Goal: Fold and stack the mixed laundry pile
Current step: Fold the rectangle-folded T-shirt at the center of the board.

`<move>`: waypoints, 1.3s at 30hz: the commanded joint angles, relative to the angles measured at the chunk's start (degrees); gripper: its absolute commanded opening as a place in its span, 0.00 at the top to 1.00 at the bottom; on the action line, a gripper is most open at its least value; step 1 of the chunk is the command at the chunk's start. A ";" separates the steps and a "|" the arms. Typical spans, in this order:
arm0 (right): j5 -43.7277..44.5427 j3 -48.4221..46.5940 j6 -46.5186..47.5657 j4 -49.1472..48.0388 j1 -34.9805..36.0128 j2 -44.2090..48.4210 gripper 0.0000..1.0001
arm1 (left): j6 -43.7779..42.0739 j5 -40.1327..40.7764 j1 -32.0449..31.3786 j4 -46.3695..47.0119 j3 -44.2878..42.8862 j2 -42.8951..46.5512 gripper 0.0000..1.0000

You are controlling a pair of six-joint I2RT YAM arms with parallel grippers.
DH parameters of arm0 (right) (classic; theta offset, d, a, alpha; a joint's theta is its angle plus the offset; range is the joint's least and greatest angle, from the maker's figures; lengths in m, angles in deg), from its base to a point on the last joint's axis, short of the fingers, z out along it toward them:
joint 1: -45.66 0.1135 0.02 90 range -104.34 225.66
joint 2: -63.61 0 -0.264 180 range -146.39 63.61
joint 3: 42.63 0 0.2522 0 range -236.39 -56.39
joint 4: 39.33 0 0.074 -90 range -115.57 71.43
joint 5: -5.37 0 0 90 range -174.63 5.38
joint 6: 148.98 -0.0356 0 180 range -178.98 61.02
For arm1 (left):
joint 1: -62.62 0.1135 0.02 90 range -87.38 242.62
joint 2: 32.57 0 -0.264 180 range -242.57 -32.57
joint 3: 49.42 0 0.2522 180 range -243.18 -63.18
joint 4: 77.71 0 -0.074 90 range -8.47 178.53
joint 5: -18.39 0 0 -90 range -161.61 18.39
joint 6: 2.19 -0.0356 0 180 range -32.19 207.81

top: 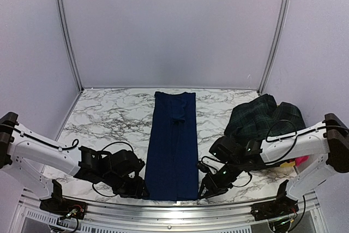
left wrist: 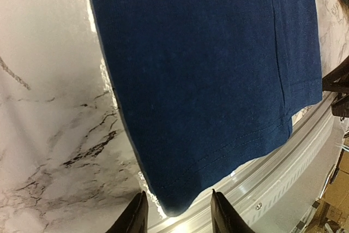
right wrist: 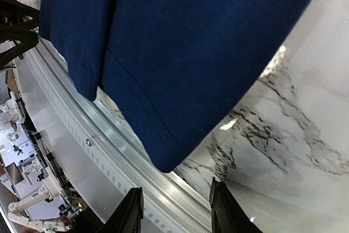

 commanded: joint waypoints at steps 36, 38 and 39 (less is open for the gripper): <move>0.63 -2.63 1.04 -2.51 4.47 -0.15 1.00 | -4.21 -1.53 -4.58 2.98 -3.86 -0.08 1.00; 2.41 -4.55 2.07 -0.18 4.20 0.13 1.00 | -4.45 -1.83 -2.96 2.82 -4.09 1.29 1.00; 3.24 -5.47 2.56 0.64 3.92 0.13 1.00 | -5.00 -1.97 -2.10 2.56 -4.38 1.65 1.00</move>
